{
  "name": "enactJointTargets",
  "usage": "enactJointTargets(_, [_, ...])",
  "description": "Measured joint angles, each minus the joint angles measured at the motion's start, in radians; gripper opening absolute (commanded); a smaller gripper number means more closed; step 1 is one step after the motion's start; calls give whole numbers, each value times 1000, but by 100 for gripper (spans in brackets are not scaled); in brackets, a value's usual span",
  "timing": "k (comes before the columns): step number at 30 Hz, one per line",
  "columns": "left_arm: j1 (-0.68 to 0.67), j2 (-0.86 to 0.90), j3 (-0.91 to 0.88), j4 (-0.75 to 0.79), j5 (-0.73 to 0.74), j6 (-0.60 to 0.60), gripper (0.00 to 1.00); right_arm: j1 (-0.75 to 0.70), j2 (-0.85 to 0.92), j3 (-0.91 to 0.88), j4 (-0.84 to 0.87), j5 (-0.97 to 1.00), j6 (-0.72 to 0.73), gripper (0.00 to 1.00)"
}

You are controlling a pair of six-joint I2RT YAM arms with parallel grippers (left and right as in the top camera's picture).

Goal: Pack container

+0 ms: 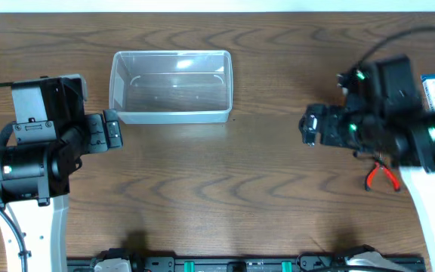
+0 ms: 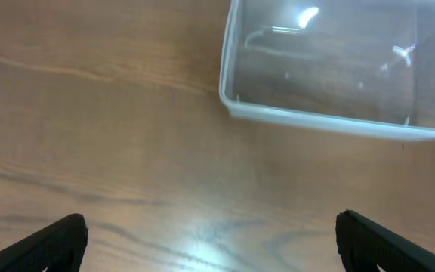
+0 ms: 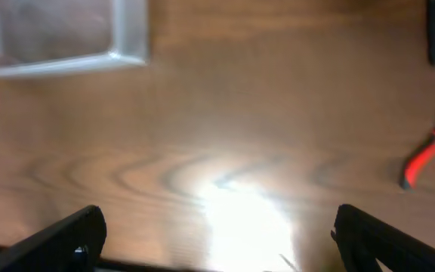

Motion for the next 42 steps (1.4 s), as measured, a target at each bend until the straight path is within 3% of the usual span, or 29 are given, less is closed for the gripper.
enactJointTargets(6, [0, 0, 0, 34, -1, 0, 98, 49, 137, 29, -2, 34, -20, 99])
enactJointTargets(17, [0, 0, 0, 27, -1, 0, 98, 179, 222, 92, 222, -6, -56, 99])
enactJointTargets(31, [0, 0, 0, 4, -1, -4, 98, 217, 763, 492, 79, 48, 9, 99])
enactJointTargets(42, [0, 14, 0, -19, -1, -8, 98, 217, 827, 577, 191, 51, 55, 99])
